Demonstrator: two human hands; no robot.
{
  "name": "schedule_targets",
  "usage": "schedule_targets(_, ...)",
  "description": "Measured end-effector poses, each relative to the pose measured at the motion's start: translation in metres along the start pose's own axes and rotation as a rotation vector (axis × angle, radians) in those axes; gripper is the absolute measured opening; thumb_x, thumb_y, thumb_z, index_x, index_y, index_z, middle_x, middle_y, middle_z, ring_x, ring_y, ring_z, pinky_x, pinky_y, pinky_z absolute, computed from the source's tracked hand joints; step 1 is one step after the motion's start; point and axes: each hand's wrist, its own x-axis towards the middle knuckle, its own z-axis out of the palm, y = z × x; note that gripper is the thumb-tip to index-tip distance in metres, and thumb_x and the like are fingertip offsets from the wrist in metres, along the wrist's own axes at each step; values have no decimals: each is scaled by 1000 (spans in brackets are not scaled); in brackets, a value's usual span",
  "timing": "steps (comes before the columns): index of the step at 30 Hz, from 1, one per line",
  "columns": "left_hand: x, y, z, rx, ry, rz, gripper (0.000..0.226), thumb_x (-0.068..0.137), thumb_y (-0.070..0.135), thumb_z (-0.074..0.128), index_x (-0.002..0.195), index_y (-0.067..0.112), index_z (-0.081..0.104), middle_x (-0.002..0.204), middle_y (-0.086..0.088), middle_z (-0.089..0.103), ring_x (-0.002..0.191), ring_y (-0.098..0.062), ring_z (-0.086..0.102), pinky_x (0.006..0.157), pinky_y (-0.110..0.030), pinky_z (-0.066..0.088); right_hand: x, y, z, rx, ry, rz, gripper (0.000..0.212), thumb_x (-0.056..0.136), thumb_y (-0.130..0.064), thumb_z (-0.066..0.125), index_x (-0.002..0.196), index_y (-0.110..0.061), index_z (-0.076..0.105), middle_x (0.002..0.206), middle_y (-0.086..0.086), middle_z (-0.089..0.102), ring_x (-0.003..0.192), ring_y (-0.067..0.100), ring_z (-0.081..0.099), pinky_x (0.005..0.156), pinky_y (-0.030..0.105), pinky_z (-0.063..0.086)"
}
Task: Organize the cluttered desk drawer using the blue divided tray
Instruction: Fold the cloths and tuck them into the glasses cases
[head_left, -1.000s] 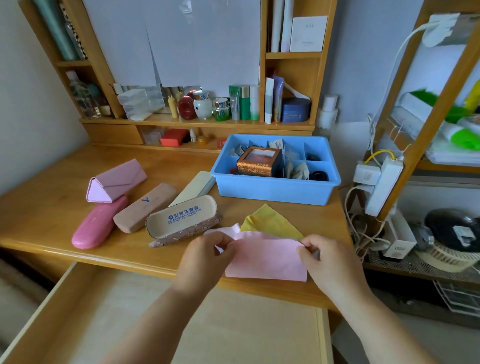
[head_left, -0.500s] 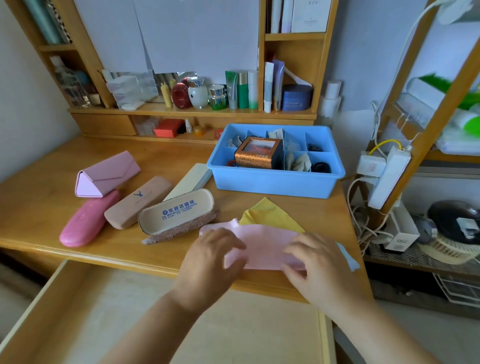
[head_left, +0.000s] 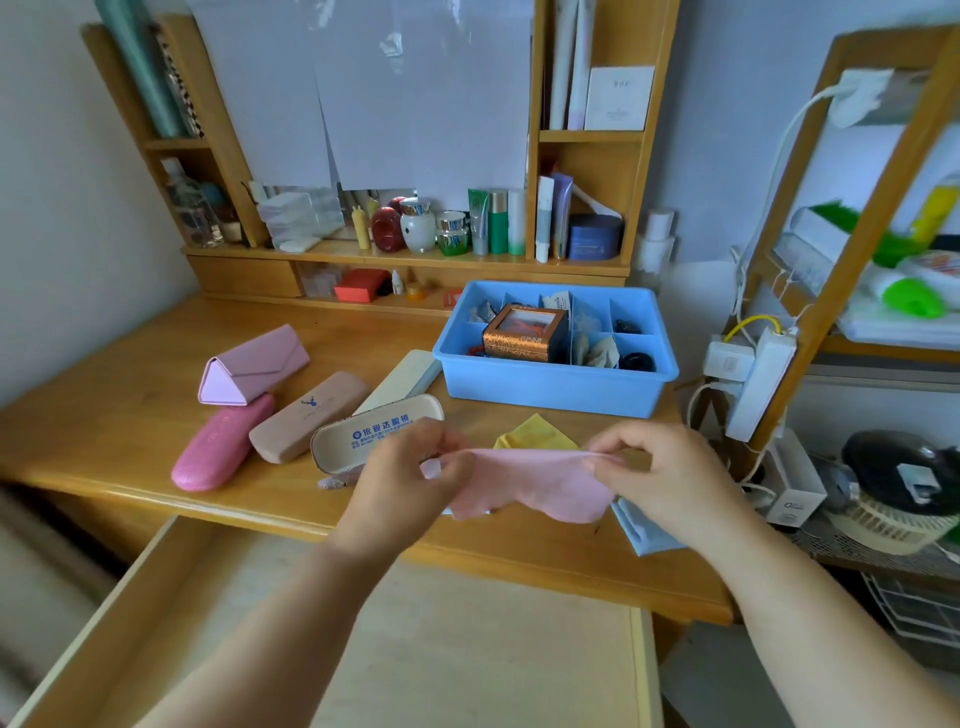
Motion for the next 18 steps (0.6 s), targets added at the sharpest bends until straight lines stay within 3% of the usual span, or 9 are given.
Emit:
schedule_targets(3, -12, 8, -13, -432, -95, -183, 15, 74, 34, 65, 73, 20, 68, 71, 2, 66, 70, -10, 58, 68, -27, 46, -7, -16, -6, 534, -135, 165, 9, 80, -17, 70, 72, -20, 69, 70, -5, 68, 69, 7, 62, 66, 21, 48)
schedule_targets(5, -26, 8, -17, -574, -117, -234, 14, 77, 27, 72, 80, 14, 72, 81, -6, 71, 77, -18, 63, 72, -31, 51, -19, -21, 0, 803, -194, 262, 4, 73, -18, 70, 68, -18, 71, 70, 0, 68, 67, 12, 63, 60, 22, 50)
schedule_targets(8, -51, 2, -19, -720, -80, -317, 20, 71, 27, 70, 81, 10, 75, 86, -12, 73, 75, -23, 68, 63, -29, 54, -38, -21, 13, 1030, -210, 399, 6, 67, -17, 66, 67, -14, 71, 71, 5, 70, 62, 15, 67, 53, 26, 54)
schedule_targets(13, -89, -11, -27, -758, -62, -385, 22, 69, 30, 72, 78, 10, 75, 79, -11, 71, 68, -19, 65, 59, -28, 53, -66, -21, 38, 1058, -218, 486, 13, 70, -15, 66, 81, -8, 64, 73, 7, 70, 63, 17, 67, 54, 28, 55)
schedule_targets(15, -101, -15, -29, -721, -32, -421, 21, 73, 27, 71, 80, 8, 74, 79, -13, 70, 69, -22, 63, 60, -30, 54, -75, -23, 48, 1030, -191, 535, 3, 79, -9, 64, 80, -9, 62, 70, 4, 69, 61, 16, 67, 54, 28, 55)
schedule_targets(18, -112, -20, -30, -464, 130, -429, 14, 83, 14, 70, 75, 3, 68, 72, -11, 68, 67, -22, 60, 66, -40, 55, -83, -31, 63, 943, -106, 596, 9, 87, -5, 62, 80, -10, 63, 73, 7, 69, 64, 18, 65, 54, 27, 54)
